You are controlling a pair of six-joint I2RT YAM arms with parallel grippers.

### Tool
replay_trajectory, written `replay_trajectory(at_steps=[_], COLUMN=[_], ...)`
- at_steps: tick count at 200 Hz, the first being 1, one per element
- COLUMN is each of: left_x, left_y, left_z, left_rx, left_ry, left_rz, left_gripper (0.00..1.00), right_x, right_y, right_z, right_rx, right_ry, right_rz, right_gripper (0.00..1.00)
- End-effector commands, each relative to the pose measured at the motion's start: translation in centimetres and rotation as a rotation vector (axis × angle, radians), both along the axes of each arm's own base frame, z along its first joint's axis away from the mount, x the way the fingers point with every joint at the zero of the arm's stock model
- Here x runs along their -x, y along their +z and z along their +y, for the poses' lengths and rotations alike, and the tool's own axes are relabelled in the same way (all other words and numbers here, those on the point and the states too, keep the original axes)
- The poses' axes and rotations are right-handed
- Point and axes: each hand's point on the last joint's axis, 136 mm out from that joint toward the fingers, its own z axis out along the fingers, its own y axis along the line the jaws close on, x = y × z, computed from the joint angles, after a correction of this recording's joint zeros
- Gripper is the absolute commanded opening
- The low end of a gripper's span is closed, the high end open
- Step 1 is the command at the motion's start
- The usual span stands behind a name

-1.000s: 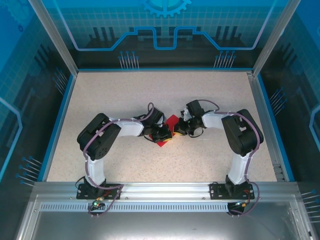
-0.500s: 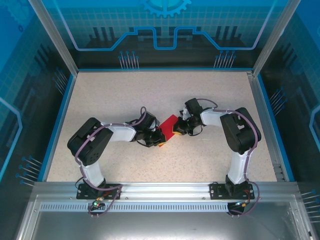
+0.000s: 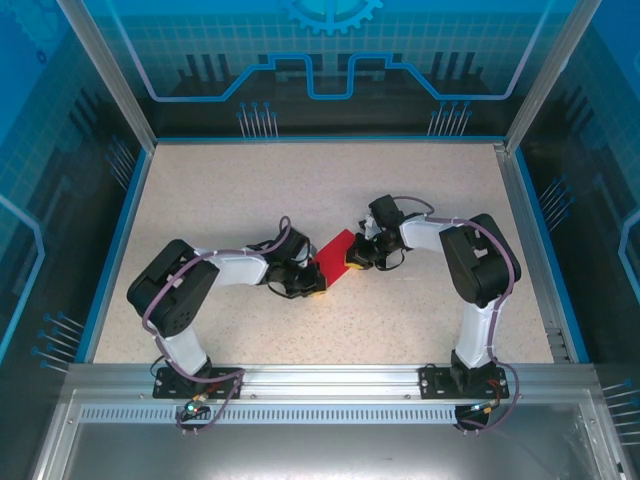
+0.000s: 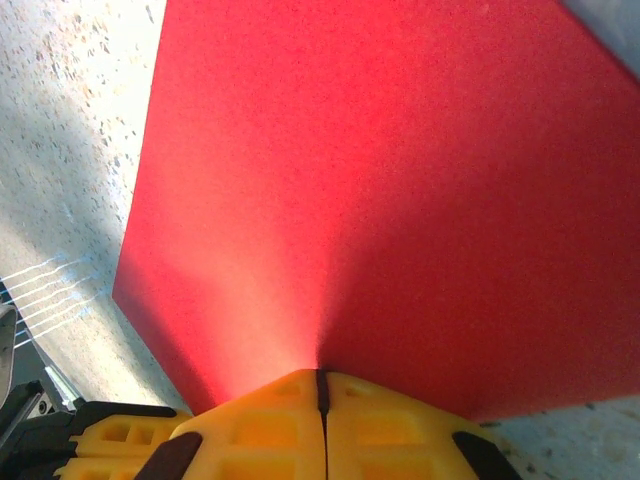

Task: Fold a paper plane with a square sheet of paper (pick it up from the middle)
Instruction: First fold in half a square sheet of paper at the center of the table.

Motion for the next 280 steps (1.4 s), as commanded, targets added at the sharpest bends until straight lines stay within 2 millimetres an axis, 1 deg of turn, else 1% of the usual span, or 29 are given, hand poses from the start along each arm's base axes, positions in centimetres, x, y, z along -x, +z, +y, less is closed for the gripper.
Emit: replay_trajectory(at_steps=[1, 17, 28, 37, 48, 61, 69, 85, 96, 109, 125, 142, 151, 175, 197, 221, 231, 242, 252, 265, 274, 280], left_x=[4.4, 3.9, 3.2, 2.3, 0.9, -0.8, -1.9, -3.4, -4.1, -4.7, -5.2, -5.5, -5.5, -5.3, -5.0, -5.1, -5.2, -5.2, -5.4, -5.4, -5.4, -5.4], left_y=[-2.2, -1.3, -0.1, 1.1, 2.4, 3.8, 4.5, 5.5, 5.9, 6.1, 6.2, 6.3, 6.2, 6.0, 5.8, 5.6, 5.6, 5.5, 5.6, 5.7, 5.7, 5.7], left_z=[3.4, 3.3, 3.0, 2.8, 3.2, 4.1, 5.0, 6.8, 7.9, 9.2, 10.3, 11.0, 11.4, 12.2, 12.9, 13.2, 13.2, 13.2, 13.1, 12.9, 12.7, 12.6], left_rx=[-0.134, -0.136, -0.123, -0.114, -0.11, -0.101, -0.104, -0.113, -0.12, -0.13, -0.134, -0.143, -0.151, -0.178, -0.203, -0.201, -0.196, -0.188, -0.18, -0.169, -0.159, -0.156], left_ry=[-0.02, -0.026, -0.024, -0.011, 0.031, 0.098, 0.145, 0.223, 0.273, 0.322, 0.368, 0.393, 0.401, 0.399, 0.394, 0.399, 0.399, 0.398, 0.393, 0.382, 0.373, 0.369], left_rz=[0.16, 0.134, 0.1, 0.063, 0.014, -0.039, -0.067, -0.101, -0.113, -0.118, -0.12, -0.127, -0.124, -0.129, -0.135, -0.136, -0.136, -0.137, -0.146, -0.152, -0.156, -0.157], left_gripper=[0.07, 0.07, 0.08, 0.11, 0.15, 0.21, 0.22, 0.28, 0.34, 0.42, 0.51, 0.61, 0.66, 0.75, 0.83, 0.9, 0.94, 0.98, 0.98, 0.98, 0.98, 0.98], right_x=[3.2, 2.8, 2.3, 1.7, 0.7, -0.4, -1.0, -1.9, -2.2, -2.5, -2.9, -3.4, -3.7, -4.3, -4.6, -4.2, -3.6, -2.6, -1.3, 0.9, 2.0, 2.4], right_y=[-6.3, -5.9, -5.3, -4.4, -2.7, -0.5, 0.8, 3.2, 4.5, 5.2, 5.0, 4.0, 3.5, 2.3, 1.5, 0.4, -0.2, -0.9, -1.6, -2.0, -2.2, -2.0], right_z=[-5.0, -4.9, -4.7, -4.2, -3.4, -2.3, -1.6, -0.4, 0.3, 0.7, 0.4, -0.2, -0.6, -1.0, -0.5, 0.4, 1.4, 3.1, 4.7, 6.8, 7.3, 7.5], right_rx=[0.274, 0.272, 0.263, 0.245, 0.222, 0.201, 0.196, 0.197, 0.21, 0.258, 0.346, 0.448, 0.499, 0.565, 0.591, 0.606, 0.579, 0.52, 0.452, 0.341, 0.301, 0.277], right_ry=[-0.035, -0.029, -0.022, -0.012, 0.01, 0.043, 0.064, 0.1, 0.116, 0.117, 0.097, 0.055, 0.034, 0.005, 0.026, 0.097, 0.157, 0.257, 0.376, 0.541, 0.617, 0.642], right_rz=[0.139, 0.126, 0.107, 0.074, 0.013, -0.069, -0.112, -0.186, -0.23, -0.265, -0.281, -0.263, -0.255, -0.229, -0.225, -0.208, -0.199, -0.198, -0.197, -0.191, -0.188, -0.191], right_gripper=[0.06, 0.05, 0.06, 0.06, 0.07, 0.08, 0.09, 0.12, 0.15, 0.18, 0.26, 0.32, 0.34, 0.4, 0.45, 0.47, 0.48, 0.48, 0.48, 0.48, 0.48, 0.48])
